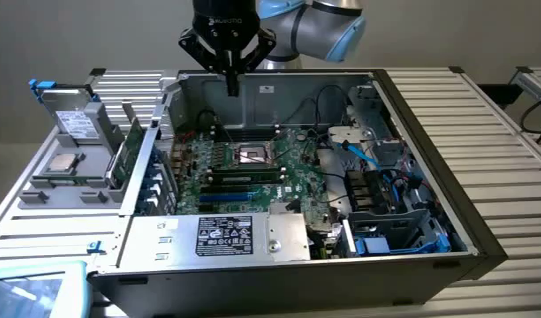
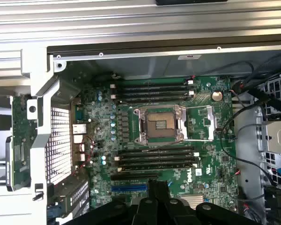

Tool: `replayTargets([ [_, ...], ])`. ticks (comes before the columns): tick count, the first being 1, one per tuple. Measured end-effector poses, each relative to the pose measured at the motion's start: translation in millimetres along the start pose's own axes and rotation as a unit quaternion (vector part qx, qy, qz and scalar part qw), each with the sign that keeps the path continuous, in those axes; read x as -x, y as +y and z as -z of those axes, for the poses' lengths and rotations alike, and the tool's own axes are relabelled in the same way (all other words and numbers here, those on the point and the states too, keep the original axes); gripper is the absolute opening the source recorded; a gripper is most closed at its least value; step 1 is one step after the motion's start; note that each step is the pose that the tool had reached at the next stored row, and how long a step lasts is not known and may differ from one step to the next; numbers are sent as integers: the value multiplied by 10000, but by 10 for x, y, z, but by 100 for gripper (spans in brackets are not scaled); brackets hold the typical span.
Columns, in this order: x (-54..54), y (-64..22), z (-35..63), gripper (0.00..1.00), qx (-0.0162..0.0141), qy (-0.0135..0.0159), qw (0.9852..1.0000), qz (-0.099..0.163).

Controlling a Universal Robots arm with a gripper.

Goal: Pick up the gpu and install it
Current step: 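Reach for the gpu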

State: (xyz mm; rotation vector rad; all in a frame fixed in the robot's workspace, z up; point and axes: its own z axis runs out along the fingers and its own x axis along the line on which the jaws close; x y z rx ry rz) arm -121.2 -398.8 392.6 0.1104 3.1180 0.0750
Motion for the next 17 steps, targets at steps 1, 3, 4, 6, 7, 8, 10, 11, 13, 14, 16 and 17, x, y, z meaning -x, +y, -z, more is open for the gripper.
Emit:
replayTargets([
  [1, 0, 0, 0, 12, 0, 0, 10000, 0],
  [3, 0, 0, 0, 12, 0, 0, 10000, 0],
  [4, 0, 0, 0, 12, 0, 0, 10000, 0],
  [6, 0, 0, 0, 12, -3, 0, 10000, 0],
  [7, 0, 0, 0, 12, -6, 0, 10000, 0],
  [8, 0, 0, 0, 12, -6, 0, 10000, 1],
  [10, 0, 0, 0, 12, -6, 0, 10000, 0],
  [11, 0, 0, 0, 12, -6, -1, 10000, 0],
  [13, 0, 0, 0, 12, -6, 0, 10000, 0],
  [14, 0, 0, 0, 12, -7, 1, 10000, 0],
  [16, -1, 0, 0, 12, -6, 1, 10000, 0],
  [17, -2, 0, 0, 12, -7, 2, 10000, 0],
])
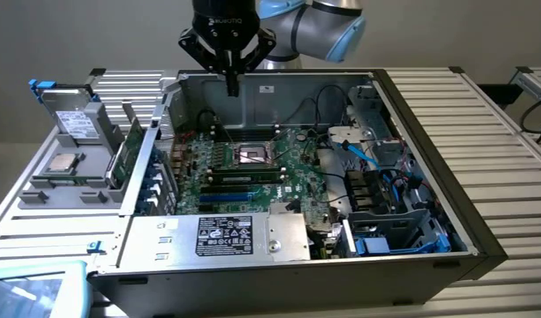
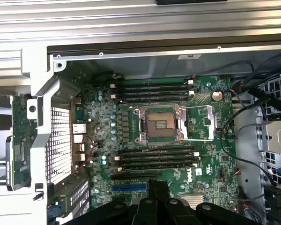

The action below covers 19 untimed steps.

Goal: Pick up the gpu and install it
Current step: 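Reach for the gpu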

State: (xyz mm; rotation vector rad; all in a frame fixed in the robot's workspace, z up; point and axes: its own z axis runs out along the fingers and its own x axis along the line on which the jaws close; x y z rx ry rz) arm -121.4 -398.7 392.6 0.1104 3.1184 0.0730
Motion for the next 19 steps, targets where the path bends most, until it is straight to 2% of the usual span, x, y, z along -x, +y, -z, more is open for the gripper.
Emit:
replayTargets([
  [6, -80, -6, 2, 13, 0, 0, 10000, 0],
  [8, -115, -8, 2, 26, 0, 0, 10000, -1],
  [13, -209, -14, 4, 26, 0, 0, 10000, 0],
  [19, -391, -19, 8, 26, 0, 0, 10000, 0],
])
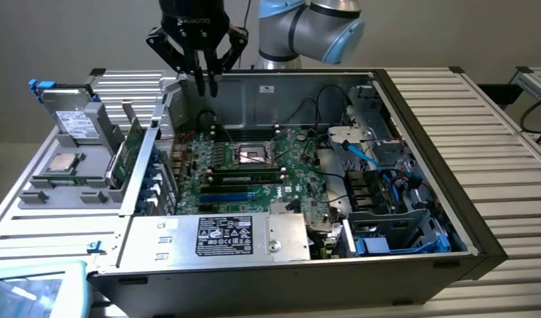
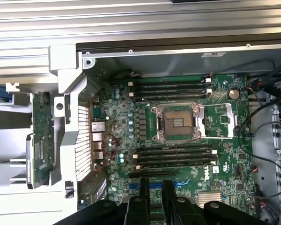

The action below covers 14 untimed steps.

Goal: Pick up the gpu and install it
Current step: 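Reach for the gpu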

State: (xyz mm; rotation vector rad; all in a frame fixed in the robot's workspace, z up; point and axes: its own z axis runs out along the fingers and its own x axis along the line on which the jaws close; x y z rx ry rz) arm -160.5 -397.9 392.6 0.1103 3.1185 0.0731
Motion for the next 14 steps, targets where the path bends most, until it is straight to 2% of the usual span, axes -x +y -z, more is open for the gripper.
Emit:
replayTargets([
  [6, -118, -1, 0, 26, 0, 1, 10000, 0],
  [14, -127, -2, -1, 26, 1, 1, 10000, -1],
])
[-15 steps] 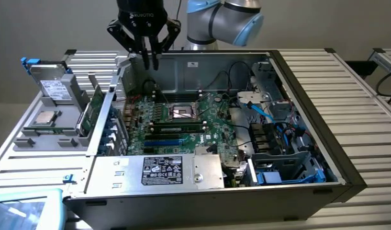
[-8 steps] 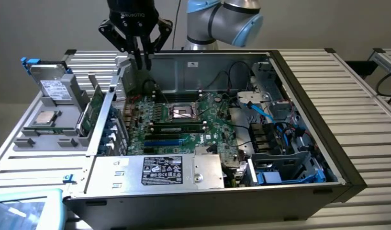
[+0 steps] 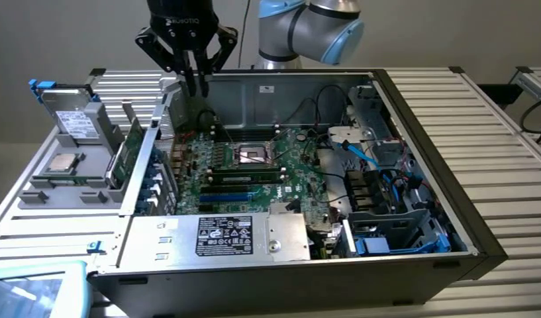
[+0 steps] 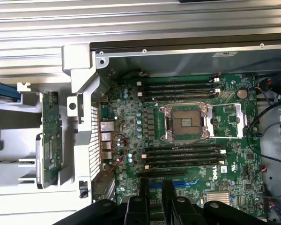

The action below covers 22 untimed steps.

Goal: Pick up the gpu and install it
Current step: 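Reach for the gpu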

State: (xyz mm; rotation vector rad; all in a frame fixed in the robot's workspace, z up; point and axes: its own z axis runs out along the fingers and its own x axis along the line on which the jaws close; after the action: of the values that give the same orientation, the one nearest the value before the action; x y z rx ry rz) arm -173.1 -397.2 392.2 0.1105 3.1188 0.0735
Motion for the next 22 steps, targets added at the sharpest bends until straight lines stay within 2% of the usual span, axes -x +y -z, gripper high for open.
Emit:
replayTargets([
  [8, -11, 1, 0, 26, 0, 0, 10000, -1],
  [22, -132, -4, 3, 26, 0, 0, 10000, 0],
])
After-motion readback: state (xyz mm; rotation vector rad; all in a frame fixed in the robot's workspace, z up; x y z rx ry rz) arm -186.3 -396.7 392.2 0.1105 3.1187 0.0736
